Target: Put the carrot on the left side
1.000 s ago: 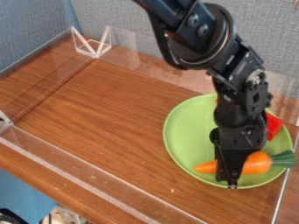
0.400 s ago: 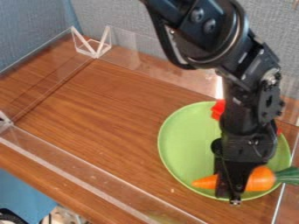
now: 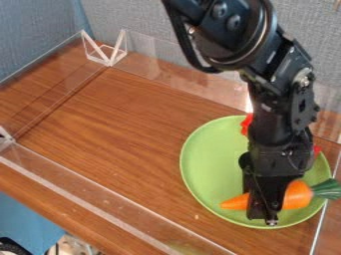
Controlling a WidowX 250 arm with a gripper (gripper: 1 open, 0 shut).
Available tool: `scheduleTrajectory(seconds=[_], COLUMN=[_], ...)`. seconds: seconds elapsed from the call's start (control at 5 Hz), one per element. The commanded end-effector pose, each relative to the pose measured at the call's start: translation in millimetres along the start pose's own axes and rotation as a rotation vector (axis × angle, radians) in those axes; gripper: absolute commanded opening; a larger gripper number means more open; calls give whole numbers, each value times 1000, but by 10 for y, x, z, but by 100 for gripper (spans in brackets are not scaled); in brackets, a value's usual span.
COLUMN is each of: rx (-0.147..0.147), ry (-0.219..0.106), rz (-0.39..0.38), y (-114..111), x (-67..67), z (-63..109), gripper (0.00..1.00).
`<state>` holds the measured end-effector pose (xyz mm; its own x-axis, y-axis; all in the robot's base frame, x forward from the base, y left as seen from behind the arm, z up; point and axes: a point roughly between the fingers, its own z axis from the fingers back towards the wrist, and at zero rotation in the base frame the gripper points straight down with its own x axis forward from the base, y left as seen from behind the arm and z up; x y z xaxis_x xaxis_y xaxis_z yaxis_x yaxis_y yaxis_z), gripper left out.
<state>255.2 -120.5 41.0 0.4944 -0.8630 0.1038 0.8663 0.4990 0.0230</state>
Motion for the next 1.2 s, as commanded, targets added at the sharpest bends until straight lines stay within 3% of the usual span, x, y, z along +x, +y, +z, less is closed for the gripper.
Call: scheduleTrajectory(seconds=[0.0, 0.2, 0.4, 0.6, 0.8, 1.0], rx=[63, 121, 161, 173, 157, 152], ry=[-4, 47, 82, 119, 153, 167], rz=[60, 184, 329, 486, 635, 713], y=[54, 301, 622, 976, 1253, 1433], x=[37, -66, -306, -652, -1048, -1398], z=[442, 843, 1132, 1232, 1088, 951], gripper=[0, 0, 0, 0, 0, 0])
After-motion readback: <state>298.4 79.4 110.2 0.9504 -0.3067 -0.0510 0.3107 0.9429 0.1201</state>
